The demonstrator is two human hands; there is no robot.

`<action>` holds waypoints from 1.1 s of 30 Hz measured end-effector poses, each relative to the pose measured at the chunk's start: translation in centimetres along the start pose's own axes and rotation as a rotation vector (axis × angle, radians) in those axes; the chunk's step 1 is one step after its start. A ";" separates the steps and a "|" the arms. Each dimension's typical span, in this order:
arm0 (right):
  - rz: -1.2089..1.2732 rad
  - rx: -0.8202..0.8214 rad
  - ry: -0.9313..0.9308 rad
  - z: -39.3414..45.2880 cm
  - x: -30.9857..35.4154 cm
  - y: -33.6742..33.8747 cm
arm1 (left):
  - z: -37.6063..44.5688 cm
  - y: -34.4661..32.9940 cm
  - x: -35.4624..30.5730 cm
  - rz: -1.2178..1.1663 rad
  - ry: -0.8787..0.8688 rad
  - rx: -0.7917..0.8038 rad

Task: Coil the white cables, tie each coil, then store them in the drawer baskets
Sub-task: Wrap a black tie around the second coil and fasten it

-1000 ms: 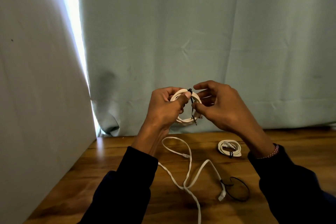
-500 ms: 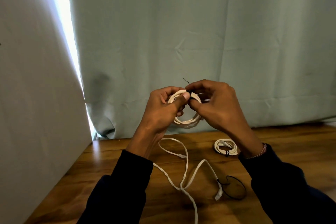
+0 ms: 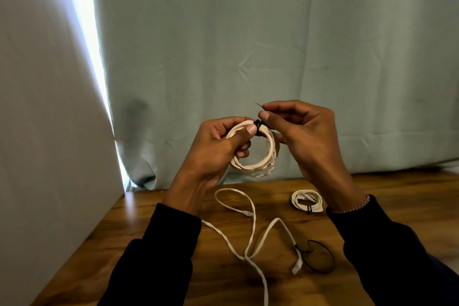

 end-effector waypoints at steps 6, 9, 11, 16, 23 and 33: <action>0.082 -0.057 -0.018 -0.2 0.1 -0.3 | -0.1 0.2 -0.4 -0.090 0.033 0.071; 0.074 -0.071 0.032 -0.3 0.1 -0.5 | -0.2 0.1 -0.5 -0.094 0.035 0.087; 0.013 -0.073 0.072 -0.4 0.0 -0.7 | -0.2 0.2 -0.6 -0.078 0.032 0.084; -0.243 -0.088 0.250 -0.5 -0.1 -0.5 | -0.2 0.2 -0.5 -0.059 0.030 0.063; -0.497 0.106 0.630 0.1 0.6 0.3 | 0.0 0.9 -0.7 -0.060 -0.029 -0.015; -0.630 0.227 0.701 0.4 0.8 0.6 | -0.1 1.2 -1.1 0.033 -0.108 -0.096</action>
Point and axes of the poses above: each hand's wrist, its own z-axis towards the middle knuckle, its own y-axis out of the back of the hand, x = y × z, the point moved 1 cm from there along z, towards the middle knuckle, and after that the axes turned 6 degrees about y, right-handed, at the moved point
